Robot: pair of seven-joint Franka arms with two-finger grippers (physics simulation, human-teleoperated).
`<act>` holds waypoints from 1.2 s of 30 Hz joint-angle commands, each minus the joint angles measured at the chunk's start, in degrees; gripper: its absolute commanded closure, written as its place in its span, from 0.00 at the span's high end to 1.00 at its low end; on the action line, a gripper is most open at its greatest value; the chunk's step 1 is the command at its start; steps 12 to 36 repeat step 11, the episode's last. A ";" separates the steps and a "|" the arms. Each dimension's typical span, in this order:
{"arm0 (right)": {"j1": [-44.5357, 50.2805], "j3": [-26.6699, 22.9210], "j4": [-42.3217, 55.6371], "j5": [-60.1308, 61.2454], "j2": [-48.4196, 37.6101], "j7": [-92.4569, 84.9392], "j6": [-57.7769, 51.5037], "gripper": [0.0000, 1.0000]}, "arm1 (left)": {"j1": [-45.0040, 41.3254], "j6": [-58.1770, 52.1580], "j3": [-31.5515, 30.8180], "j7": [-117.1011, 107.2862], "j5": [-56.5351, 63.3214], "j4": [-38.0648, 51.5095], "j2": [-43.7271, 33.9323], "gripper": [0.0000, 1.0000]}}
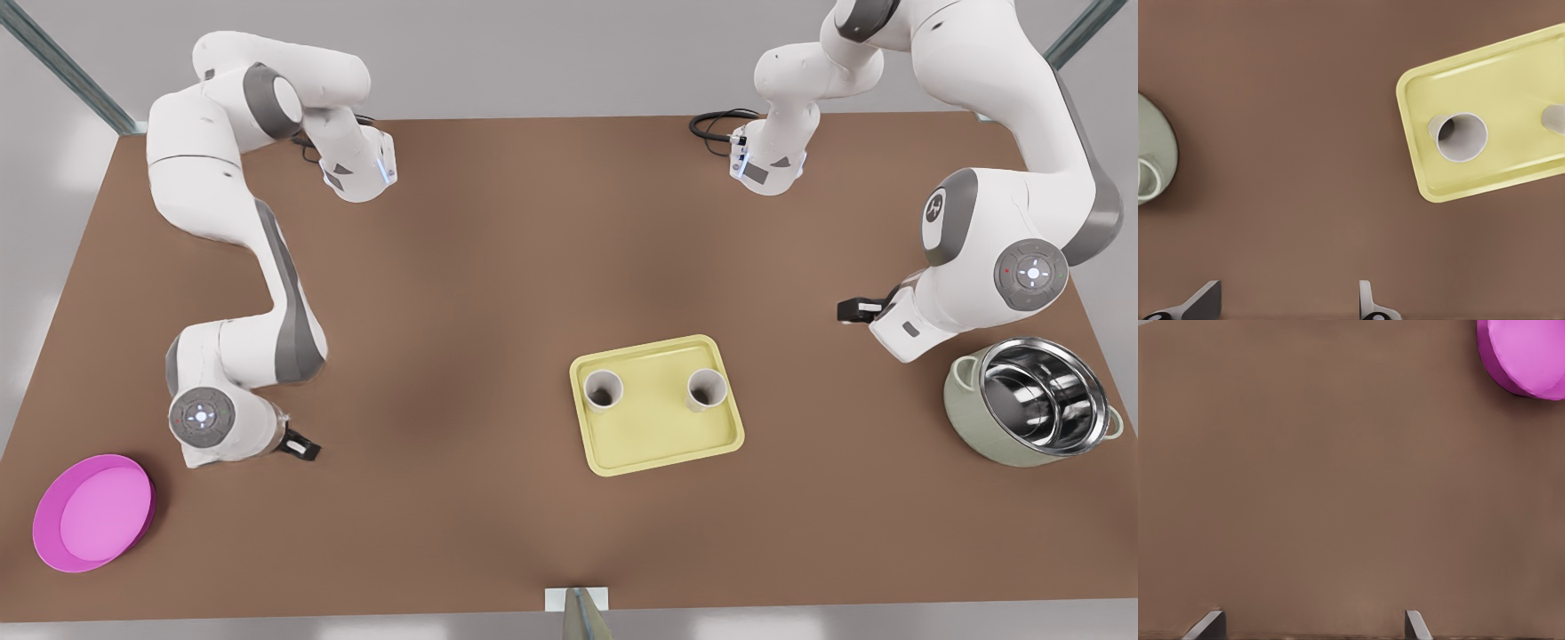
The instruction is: Use both arms to respectively pick up the white IKEA cups from the middle-left and middle-right positions, then place the white IKEA cups onto the middle-middle tray, ensuring that the cups remain upright and do not tip over
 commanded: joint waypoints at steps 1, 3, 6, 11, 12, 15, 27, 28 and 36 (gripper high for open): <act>0.26 -2.16 -2.45 4.00 -8.01 -36.32 -10.22 1.00 | 0.00 -0.02 -0.03 3.00 0.02 0.02 -0.07 1.00; 0.00 -3.65 -4.47 9.19 -15.75 -36.23 -12.86 1.00 | 0.00 -0.02 -0.03 3.00 0.02 0.02 -0.07 1.00; -0.09 -4.00 -7.73 10.69 -22.88 -37.02 -14.17 1.00 | 0.09 -0.02 -0.03 3.00 0.02 0.02 -0.07 1.00; -1.23 -4.36 -10.54 13.50 -26.05 -36.93 -16.03 1.00 | 0.00 -0.02 -0.03 3.00 0.02 0.02 -0.07 1.00; -1.23 -4.36 -10.54 13.50 -26.05 -36.93 -16.03 1.00 | 0.00 -0.02 -0.03 3.00 0.02 0.02 -0.07 1.00; -1.23 -4.36 -10.54 13.50 -26.05 -36.93 -16.03 1.00 | 0.00 -0.02 -0.03 3.00 0.02 0.02 -0.07 1.00; -1.23 -4.36 -10.54 13.50 -26.05 -36.93 -16.03 1.00 | 0.00 -0.02 -0.03 3.00 0.02 0.02 -0.07 1.00; -1.23 -4.36 -10.54 13.50 -26.05 -36.93 -16.03 1.00 | 0.00 -0.02 -0.03 3.00 0.02 0.02 -0.07 1.00; -1.23 -4.36 -10.54 13.50 -26.05 -36.93 -16.03 1.00 | 0.00 -0.02 -0.03 3.00 0.02 0.02 -0.07 1.00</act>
